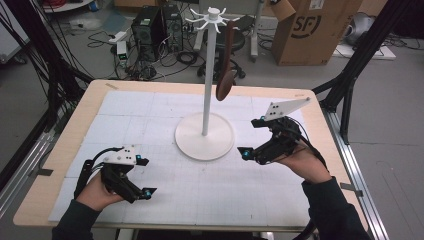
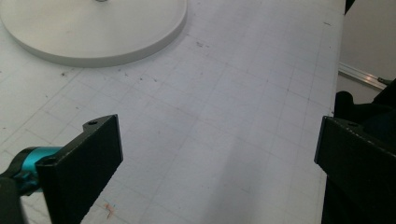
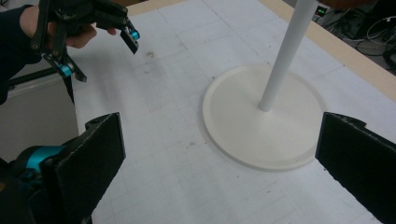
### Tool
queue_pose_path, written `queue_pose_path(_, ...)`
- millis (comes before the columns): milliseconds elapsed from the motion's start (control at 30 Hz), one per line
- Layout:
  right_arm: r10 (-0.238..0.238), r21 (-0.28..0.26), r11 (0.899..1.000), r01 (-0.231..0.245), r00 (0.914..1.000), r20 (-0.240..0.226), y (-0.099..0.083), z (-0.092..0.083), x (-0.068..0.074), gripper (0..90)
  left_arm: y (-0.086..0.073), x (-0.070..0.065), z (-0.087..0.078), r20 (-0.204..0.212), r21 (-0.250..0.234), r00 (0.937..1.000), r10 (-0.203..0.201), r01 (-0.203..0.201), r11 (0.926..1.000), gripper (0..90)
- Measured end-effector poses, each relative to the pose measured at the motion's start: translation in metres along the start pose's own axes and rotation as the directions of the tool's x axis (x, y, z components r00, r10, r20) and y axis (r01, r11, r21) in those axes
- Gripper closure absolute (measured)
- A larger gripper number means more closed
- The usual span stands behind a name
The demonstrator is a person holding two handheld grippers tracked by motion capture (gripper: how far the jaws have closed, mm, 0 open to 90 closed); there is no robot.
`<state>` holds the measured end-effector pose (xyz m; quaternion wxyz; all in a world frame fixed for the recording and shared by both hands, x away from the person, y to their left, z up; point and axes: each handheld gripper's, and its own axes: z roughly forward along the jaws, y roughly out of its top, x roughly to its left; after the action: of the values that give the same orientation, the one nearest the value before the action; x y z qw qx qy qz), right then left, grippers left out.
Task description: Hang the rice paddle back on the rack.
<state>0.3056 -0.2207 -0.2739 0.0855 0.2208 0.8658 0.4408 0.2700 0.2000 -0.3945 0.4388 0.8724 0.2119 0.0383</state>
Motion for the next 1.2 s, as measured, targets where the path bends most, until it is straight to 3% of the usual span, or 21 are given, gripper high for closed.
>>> queue_pose_path(167, 0.015, 0.001, 1.000, -0.015, 0.9998, -0.012, -0.015, 0.001, 0.000, 0.6, 0.000, 0.000, -0.002, 0.001, -0.015, 1.0000, -0.002, 0.002, 0.9999, 1.6)
queue_pose_path(500, 0.016, -0.021, 1.000, -0.016, 0.9998, 0.012, -0.036, 0.004, 0.003, 0.6, 0.000, 0.001, -0.004, 0.000, -0.034, 1.0000, -0.004, 0.004, 0.9994, 1.6)
queue_pose_path(900, 0.012, -0.021, 1.000, -0.012, 0.9997, -0.019, -0.061, 0.012, 0.007, 0.6, -0.001, 0.002, -0.005, -0.005, -0.052, 1.0000, -0.007, 0.007, 0.9986, 1.6)
queue_pose_path(1200, 0.040, -0.043, 0.998, -0.040, 0.9991, -0.014, -0.082, 0.014, 0.005, 0.6, -0.002, 0.004, -0.006, -0.012, -0.068, 0.9998, -0.014, 0.013, 0.9976, 1.6)
